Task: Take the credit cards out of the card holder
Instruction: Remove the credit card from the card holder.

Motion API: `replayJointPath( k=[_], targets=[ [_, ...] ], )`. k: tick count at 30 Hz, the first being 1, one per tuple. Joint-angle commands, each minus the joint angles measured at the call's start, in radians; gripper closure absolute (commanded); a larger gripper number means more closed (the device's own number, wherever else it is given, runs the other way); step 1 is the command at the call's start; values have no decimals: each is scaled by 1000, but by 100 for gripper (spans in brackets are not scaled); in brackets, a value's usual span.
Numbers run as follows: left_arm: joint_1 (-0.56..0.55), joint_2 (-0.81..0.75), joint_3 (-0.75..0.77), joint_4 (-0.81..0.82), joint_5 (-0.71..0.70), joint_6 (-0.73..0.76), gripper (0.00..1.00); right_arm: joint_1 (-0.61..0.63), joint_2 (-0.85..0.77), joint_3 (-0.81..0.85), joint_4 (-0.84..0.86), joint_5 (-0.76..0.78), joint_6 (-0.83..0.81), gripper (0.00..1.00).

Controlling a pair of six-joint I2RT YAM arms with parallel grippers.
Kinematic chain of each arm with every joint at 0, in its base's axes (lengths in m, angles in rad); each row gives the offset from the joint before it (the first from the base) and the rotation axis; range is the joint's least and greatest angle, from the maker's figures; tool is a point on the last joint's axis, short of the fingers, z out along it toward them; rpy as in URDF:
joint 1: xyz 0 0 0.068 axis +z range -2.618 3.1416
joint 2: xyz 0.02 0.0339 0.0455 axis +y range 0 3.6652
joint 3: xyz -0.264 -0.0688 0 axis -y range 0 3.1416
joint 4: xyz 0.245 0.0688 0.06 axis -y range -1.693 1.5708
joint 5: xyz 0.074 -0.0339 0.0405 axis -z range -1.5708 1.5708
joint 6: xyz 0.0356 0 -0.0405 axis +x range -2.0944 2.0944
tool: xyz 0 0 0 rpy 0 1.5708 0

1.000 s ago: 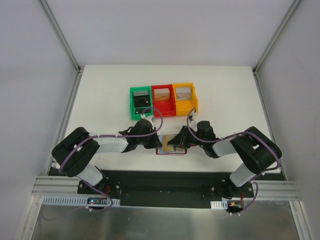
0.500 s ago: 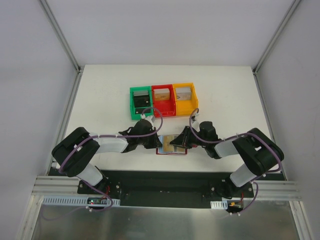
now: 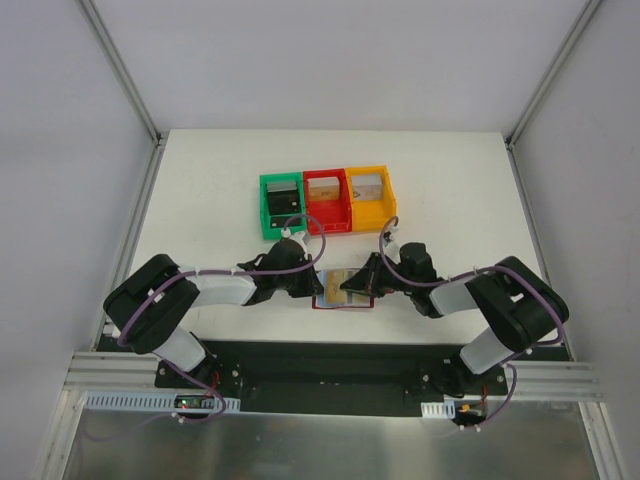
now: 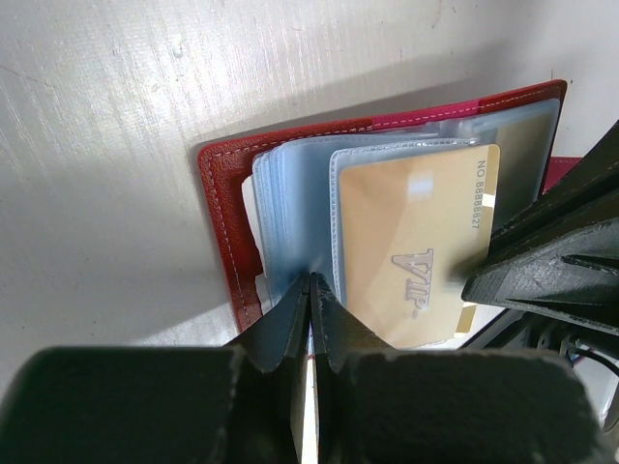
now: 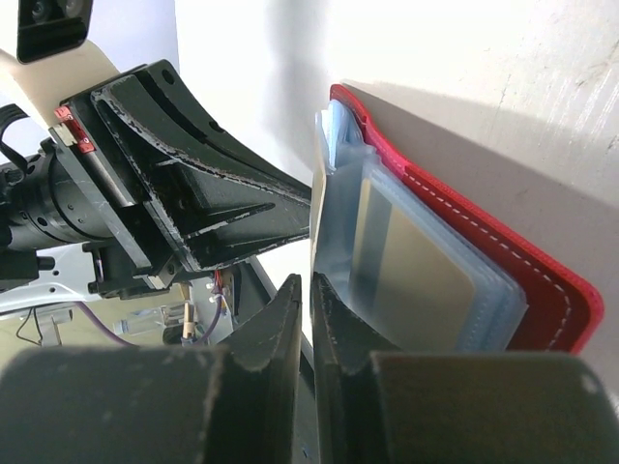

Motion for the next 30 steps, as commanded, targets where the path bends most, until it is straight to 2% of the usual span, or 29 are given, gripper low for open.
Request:
replayJointPath(
  k=[1, 6, 16, 30],
  targets=[
    [6, 26, -34, -91, -59, 20, 100, -9, -42, 3, 68, -32, 11, 88],
    [9, 26, -34, -92, -61, 20, 100, -11, -48, 1, 69, -34, 11, 89],
    [7, 26, -37, -91, -61, 18, 100, -20, -57, -10, 68, -37, 11, 99],
    [7, 21, -48, -88, -65, 14, 100, -40, -84, -22, 62, -48, 17, 99]
  ],
)
